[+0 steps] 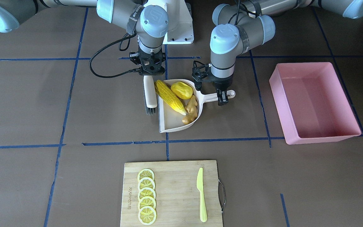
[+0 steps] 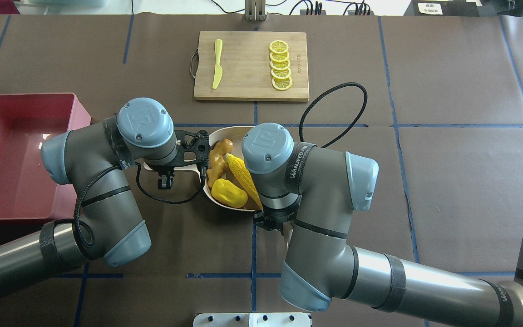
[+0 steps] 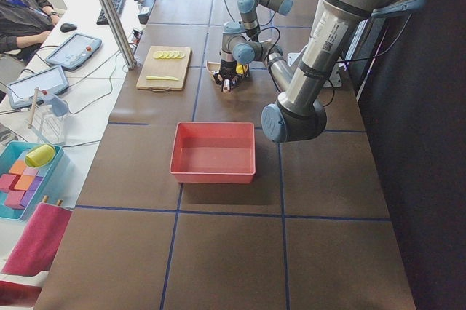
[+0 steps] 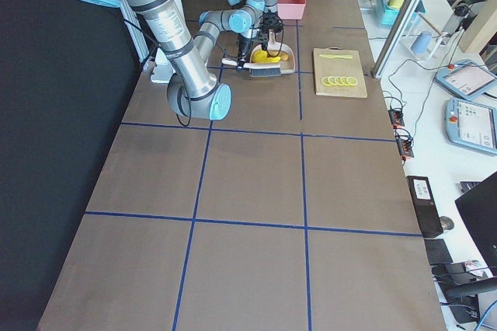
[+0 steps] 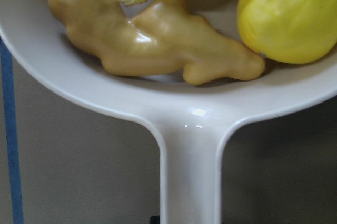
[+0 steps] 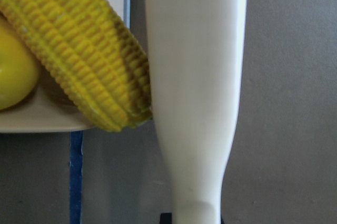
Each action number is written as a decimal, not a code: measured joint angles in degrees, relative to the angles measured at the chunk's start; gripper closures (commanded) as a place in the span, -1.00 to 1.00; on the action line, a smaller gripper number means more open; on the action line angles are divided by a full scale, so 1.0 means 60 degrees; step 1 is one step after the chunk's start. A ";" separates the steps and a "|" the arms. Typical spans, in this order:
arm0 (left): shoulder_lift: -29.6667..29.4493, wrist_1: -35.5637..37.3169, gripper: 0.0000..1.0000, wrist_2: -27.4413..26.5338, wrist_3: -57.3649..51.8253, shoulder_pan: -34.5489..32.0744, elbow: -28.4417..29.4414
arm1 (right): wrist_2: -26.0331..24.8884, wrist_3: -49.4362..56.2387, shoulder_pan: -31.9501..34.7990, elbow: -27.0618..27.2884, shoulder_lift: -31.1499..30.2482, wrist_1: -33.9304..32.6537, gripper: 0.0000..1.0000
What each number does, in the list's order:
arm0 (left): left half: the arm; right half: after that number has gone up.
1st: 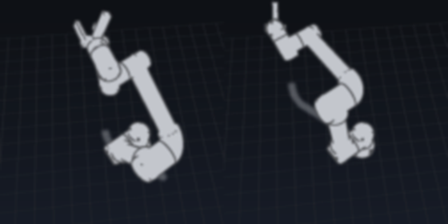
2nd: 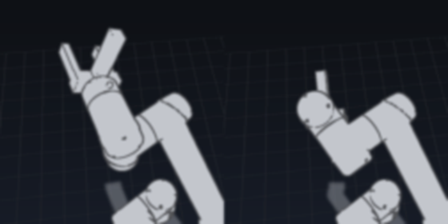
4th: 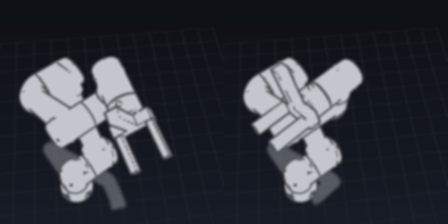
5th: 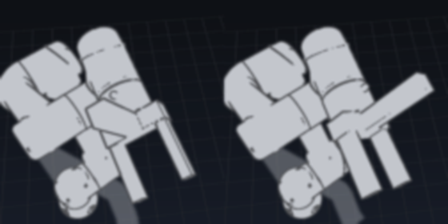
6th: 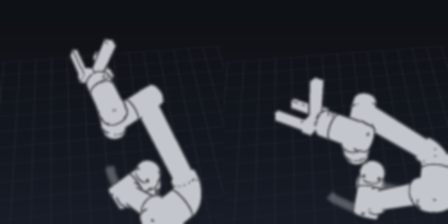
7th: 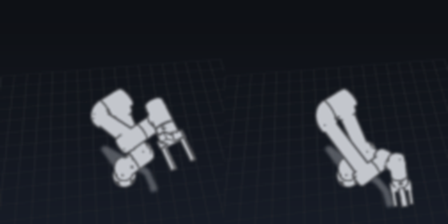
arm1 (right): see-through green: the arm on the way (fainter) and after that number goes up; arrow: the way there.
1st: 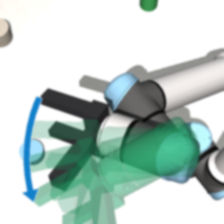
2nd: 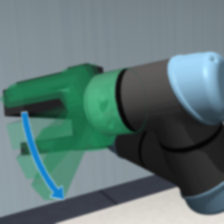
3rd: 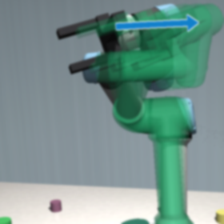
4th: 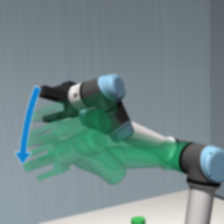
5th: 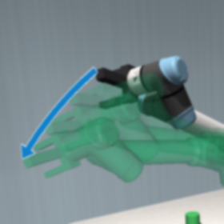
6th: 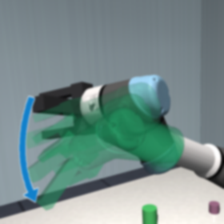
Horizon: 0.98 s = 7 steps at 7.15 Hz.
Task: Sweep and dump trash into bin
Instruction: 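Push the items deeper into the dustpan with the brush in the right gripper, then lift the loaded dustpan with the left gripper while the right gripper withdraws the brush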
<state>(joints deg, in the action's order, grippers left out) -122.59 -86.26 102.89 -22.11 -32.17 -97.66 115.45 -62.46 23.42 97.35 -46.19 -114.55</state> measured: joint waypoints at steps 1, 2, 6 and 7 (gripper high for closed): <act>0.0022 -0.0156 1.00 0.0178 -0.0002 -0.0032 0.0011 | 0.0004 0.0065 0.0052 0.0011 -0.0002 0.0003 1.00; 0.0075 -0.0378 1.00 0.0363 -0.0008 -0.0069 0.0026 | 0.0005 0.0099 0.0079 0.0021 -0.0004 0.0004 1.00; 0.0210 -0.0696 1.00 0.0686 -0.0018 -0.0174 0.0045 | 0.0294 0.0415 0.0638 0.0417 -0.0110 -0.0024 1.00; 0.0240 -0.0726 1.00 0.0839 -0.0012 -0.0191 0.0046 | 0.0396 0.0478 0.0811 0.0600 -0.0208 -0.0042 1.00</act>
<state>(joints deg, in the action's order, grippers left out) -121.15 -90.62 107.93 -22.18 -33.32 -97.38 117.83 -59.60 28.28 100.95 -47.44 -114.80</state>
